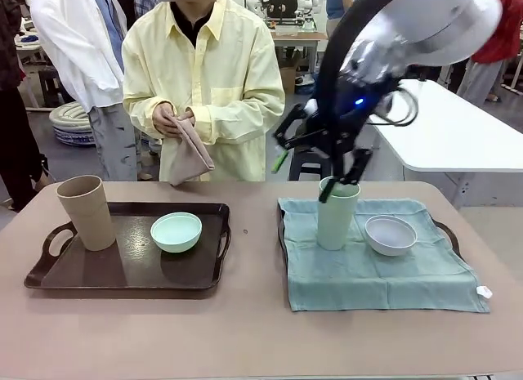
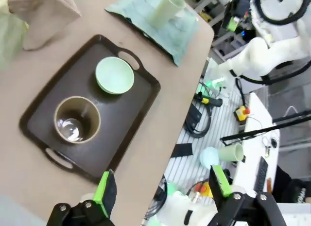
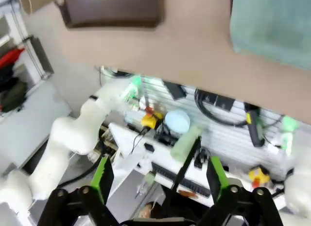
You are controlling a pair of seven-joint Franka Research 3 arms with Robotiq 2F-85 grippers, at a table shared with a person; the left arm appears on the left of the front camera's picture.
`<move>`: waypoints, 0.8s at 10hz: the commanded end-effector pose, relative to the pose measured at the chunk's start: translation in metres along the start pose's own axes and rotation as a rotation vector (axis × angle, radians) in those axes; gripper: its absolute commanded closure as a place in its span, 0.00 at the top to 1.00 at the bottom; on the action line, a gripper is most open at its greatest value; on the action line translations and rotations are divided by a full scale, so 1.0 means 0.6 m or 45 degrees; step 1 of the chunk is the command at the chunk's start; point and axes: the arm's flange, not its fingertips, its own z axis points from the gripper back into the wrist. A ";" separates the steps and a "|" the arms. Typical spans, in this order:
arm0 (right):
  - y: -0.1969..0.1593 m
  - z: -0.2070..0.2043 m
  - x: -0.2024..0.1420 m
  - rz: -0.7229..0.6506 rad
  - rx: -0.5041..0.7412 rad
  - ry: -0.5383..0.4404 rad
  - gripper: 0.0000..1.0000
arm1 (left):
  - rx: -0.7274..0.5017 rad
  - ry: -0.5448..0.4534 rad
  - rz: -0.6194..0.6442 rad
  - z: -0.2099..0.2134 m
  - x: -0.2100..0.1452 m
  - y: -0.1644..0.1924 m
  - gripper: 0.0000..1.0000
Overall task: Set up a tray with a mat and arrange the tableware.
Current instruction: Pick up the Picnic Bowl and Reusable plastic cup from the Handle tray in front of the human's position and hold them in the air.
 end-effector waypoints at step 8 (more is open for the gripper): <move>0.060 -0.079 0.113 0.149 -0.114 -0.355 1.00 | -0.012 -0.045 -0.001 -0.017 -0.006 0.012 1.00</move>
